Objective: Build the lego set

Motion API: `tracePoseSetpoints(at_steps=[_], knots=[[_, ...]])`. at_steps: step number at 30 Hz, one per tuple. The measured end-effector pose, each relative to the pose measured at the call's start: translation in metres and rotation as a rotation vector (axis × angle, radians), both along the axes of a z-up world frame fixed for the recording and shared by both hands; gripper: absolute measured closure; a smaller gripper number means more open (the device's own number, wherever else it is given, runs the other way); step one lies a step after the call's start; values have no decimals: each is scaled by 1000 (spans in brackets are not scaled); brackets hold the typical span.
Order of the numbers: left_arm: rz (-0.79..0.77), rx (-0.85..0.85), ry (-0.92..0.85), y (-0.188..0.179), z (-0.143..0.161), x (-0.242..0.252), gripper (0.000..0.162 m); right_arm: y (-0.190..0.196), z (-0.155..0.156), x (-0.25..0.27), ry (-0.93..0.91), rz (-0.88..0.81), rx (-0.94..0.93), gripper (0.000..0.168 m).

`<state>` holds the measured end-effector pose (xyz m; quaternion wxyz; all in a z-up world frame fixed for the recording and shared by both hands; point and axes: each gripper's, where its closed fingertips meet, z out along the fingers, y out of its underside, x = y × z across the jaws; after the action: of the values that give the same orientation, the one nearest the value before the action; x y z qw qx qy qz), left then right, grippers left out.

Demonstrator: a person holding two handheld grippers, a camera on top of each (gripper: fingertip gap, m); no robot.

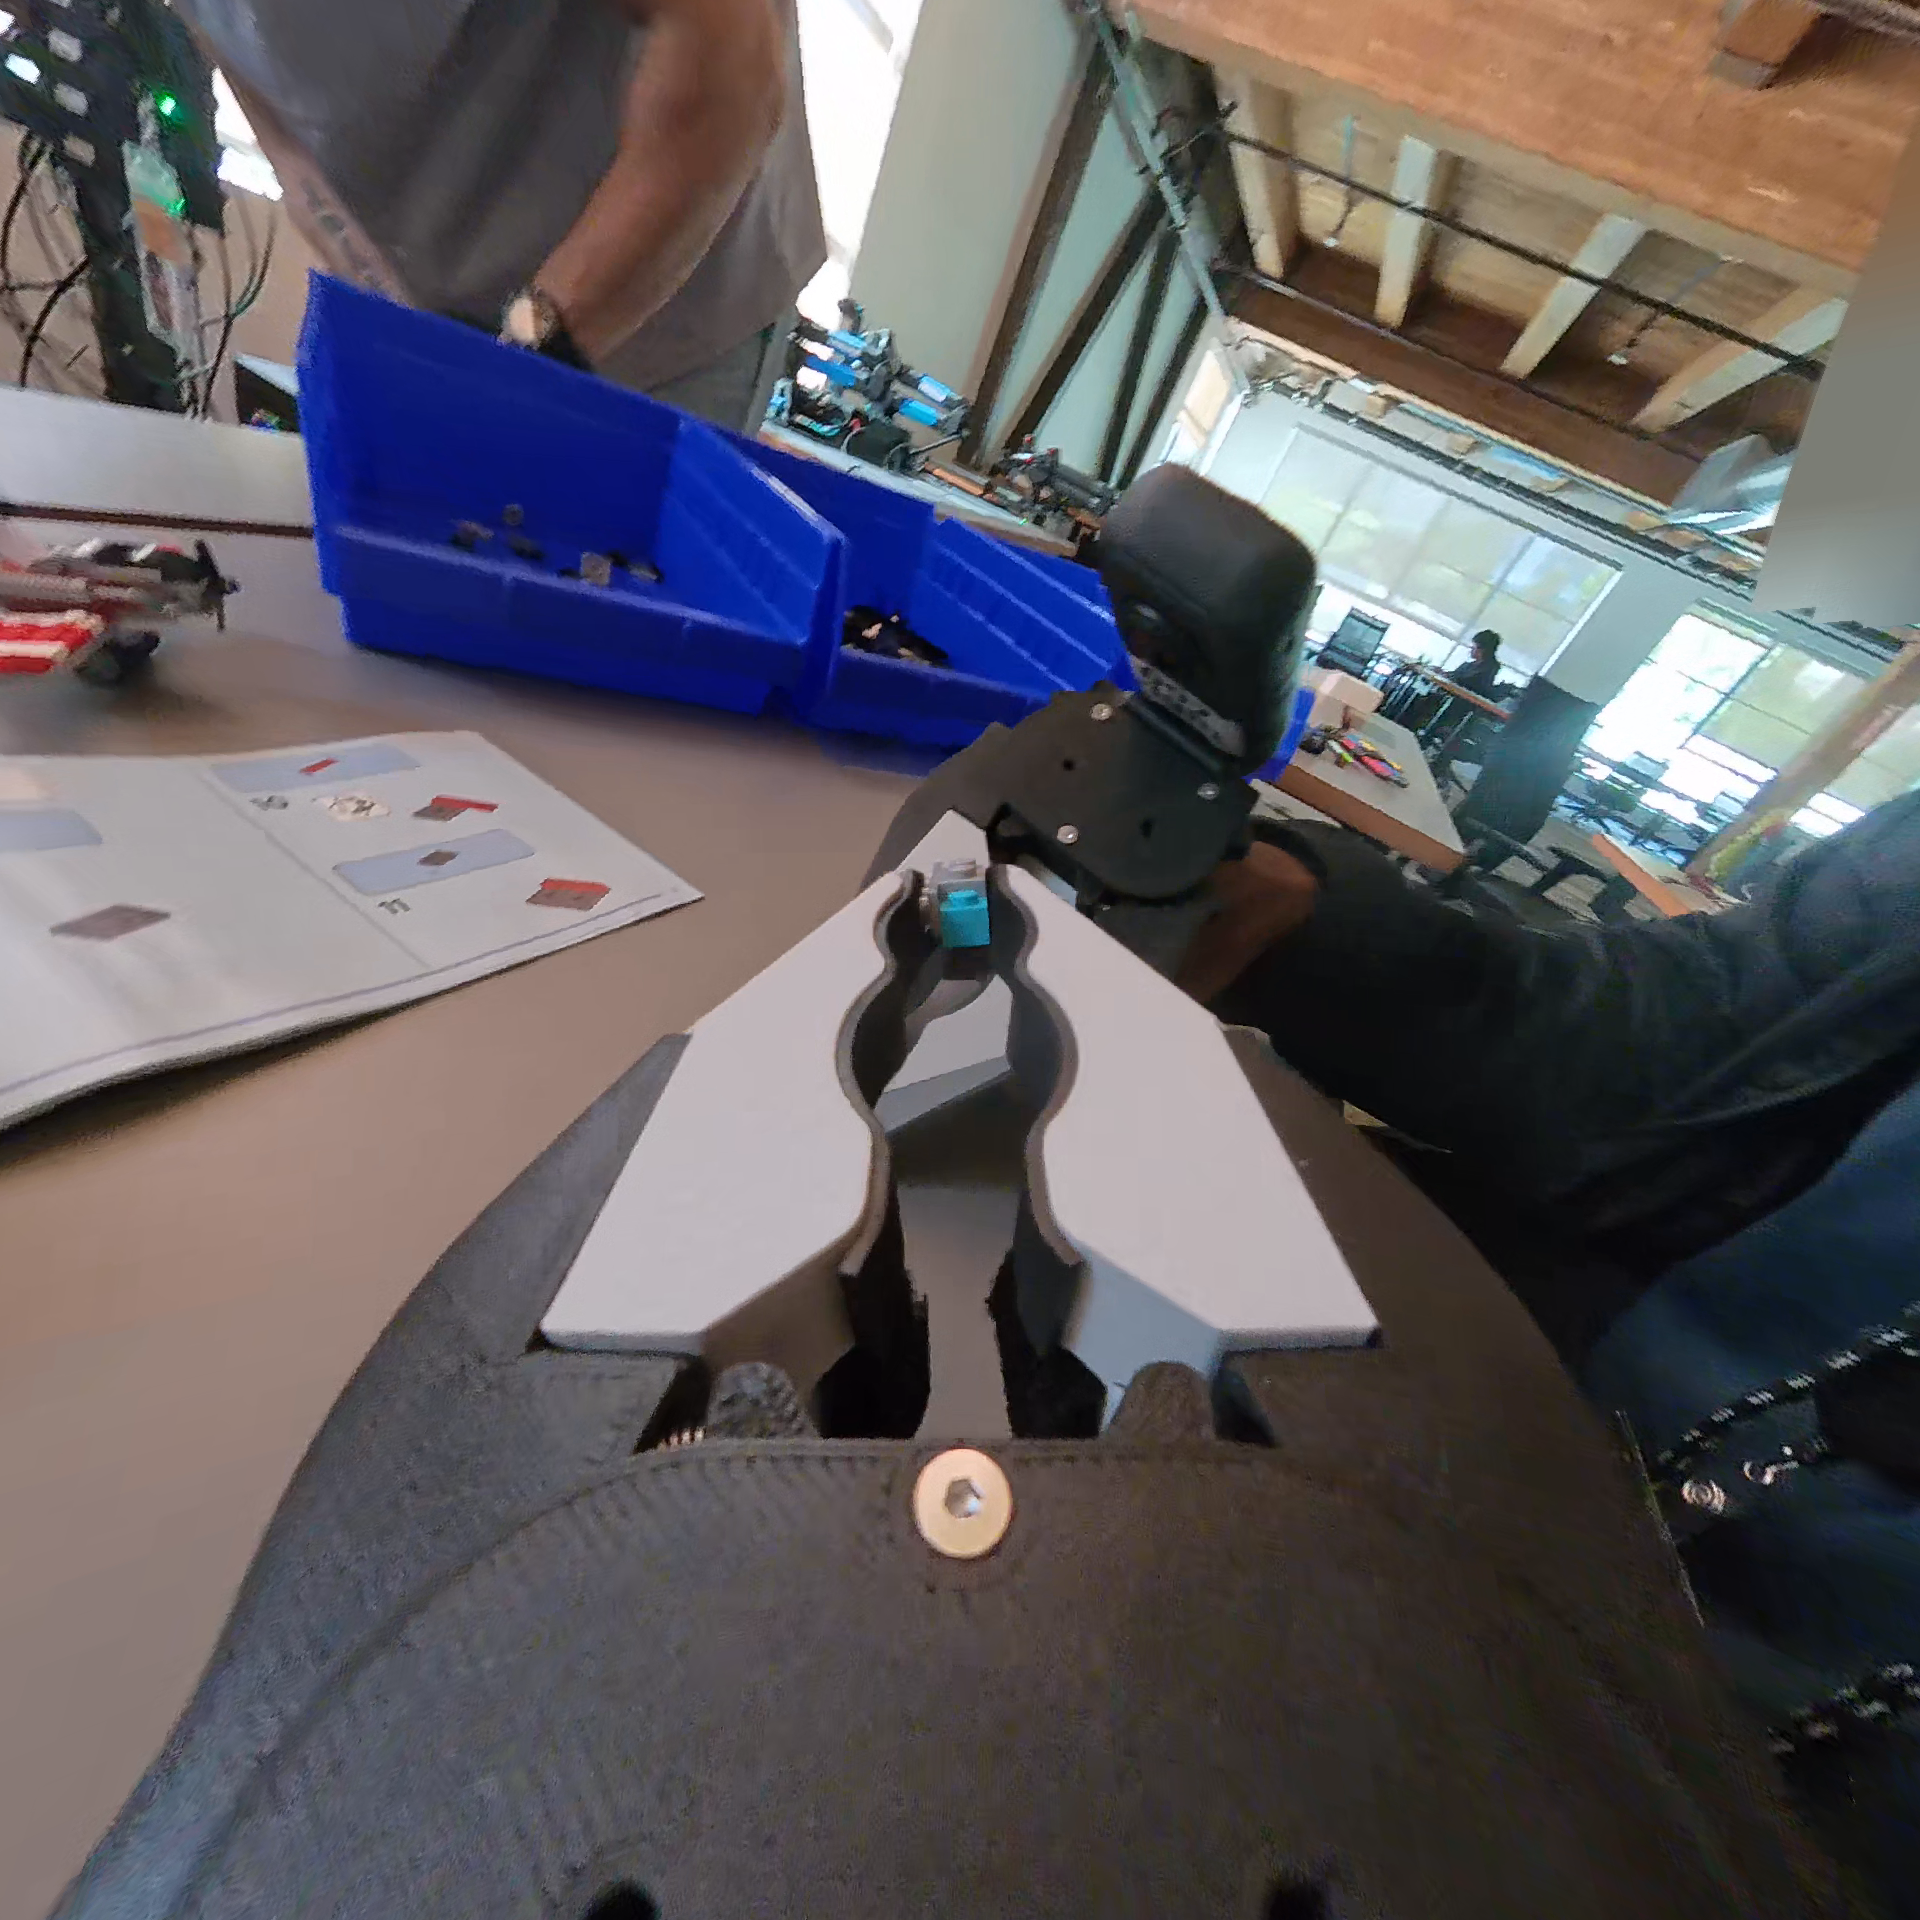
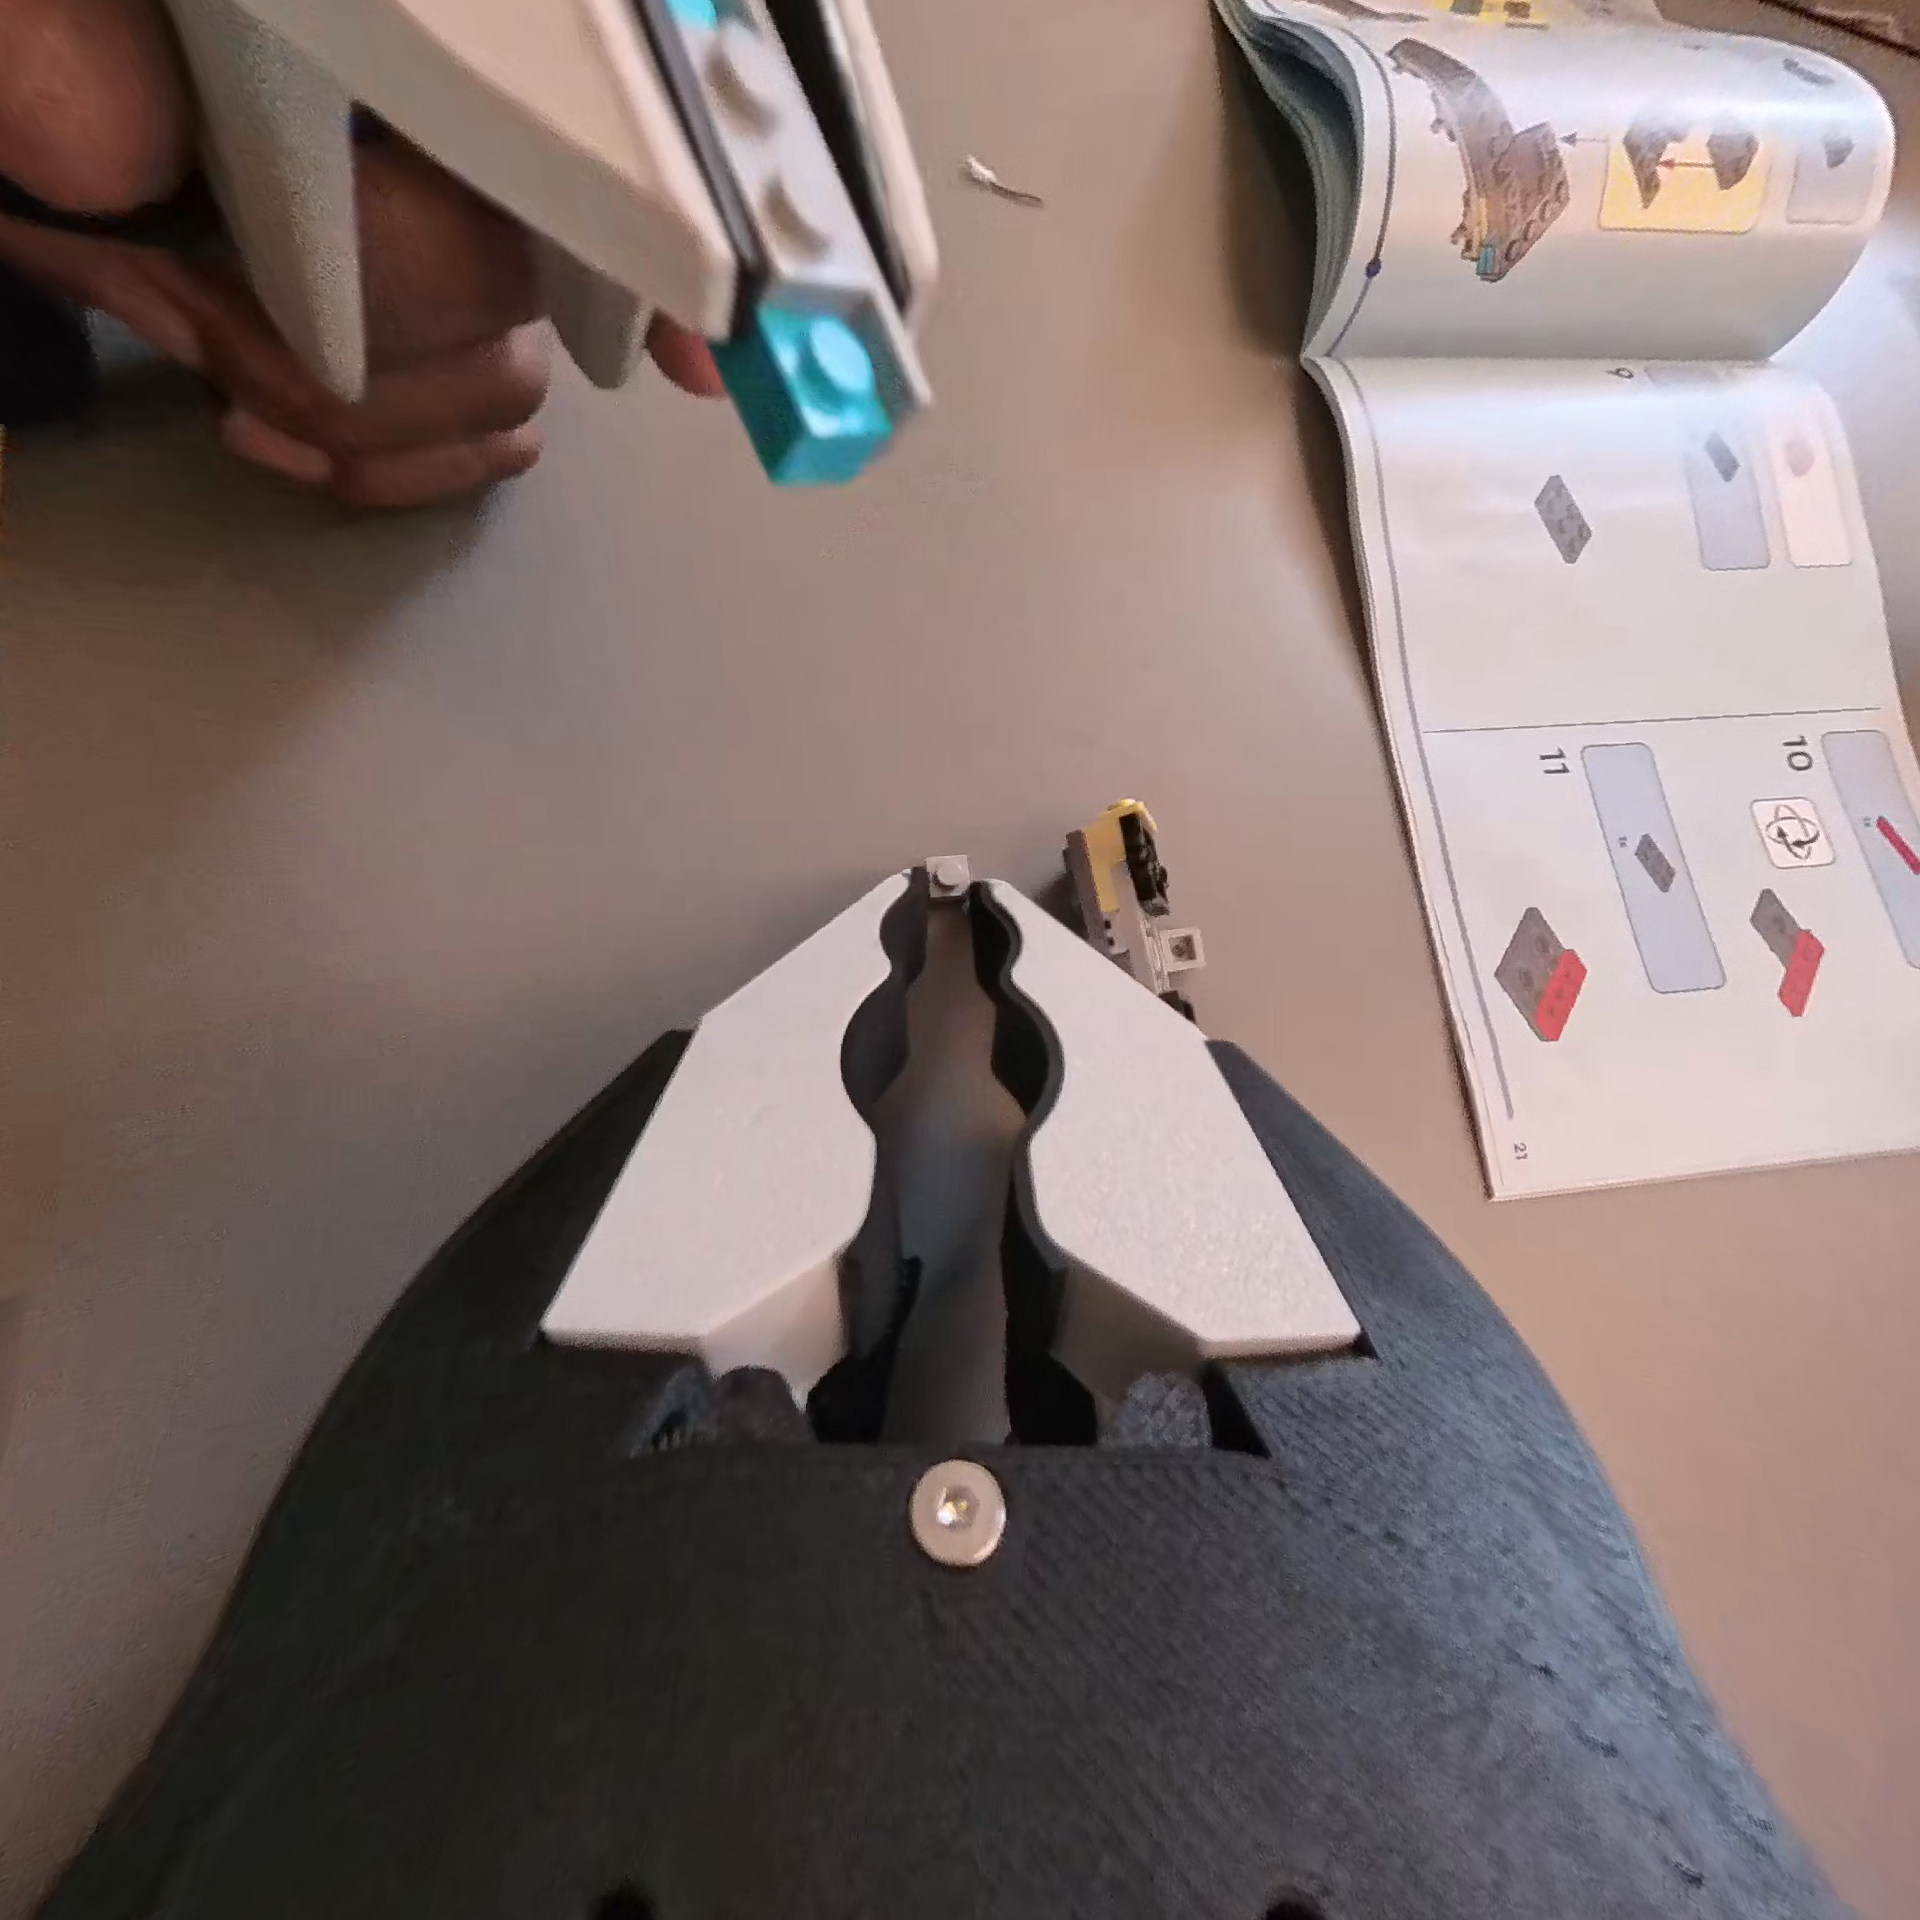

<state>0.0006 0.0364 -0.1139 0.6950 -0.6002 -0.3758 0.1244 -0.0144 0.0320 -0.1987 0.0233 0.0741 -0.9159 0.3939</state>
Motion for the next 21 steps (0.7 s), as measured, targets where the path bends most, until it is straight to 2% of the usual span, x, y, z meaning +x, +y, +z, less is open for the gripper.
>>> tracePoseSetpoints(at_steps=[5,9,12,16,21], knots=[[-54,21,138,-1,16,14,151,0,18,9,-7,60,-111,160],[-65,39,237,-2,26,22,150,0,76,24,-14,158,-307,160],[-61,37,296,-2,31,24,150,4,109,33,21,238,-355,160],[-60,21,337,-1,33,25,150,4,124,40,74,313,-309,160],[-59,14,361,-1,35,26,150,-1,124,48,98,368,-252,160]])
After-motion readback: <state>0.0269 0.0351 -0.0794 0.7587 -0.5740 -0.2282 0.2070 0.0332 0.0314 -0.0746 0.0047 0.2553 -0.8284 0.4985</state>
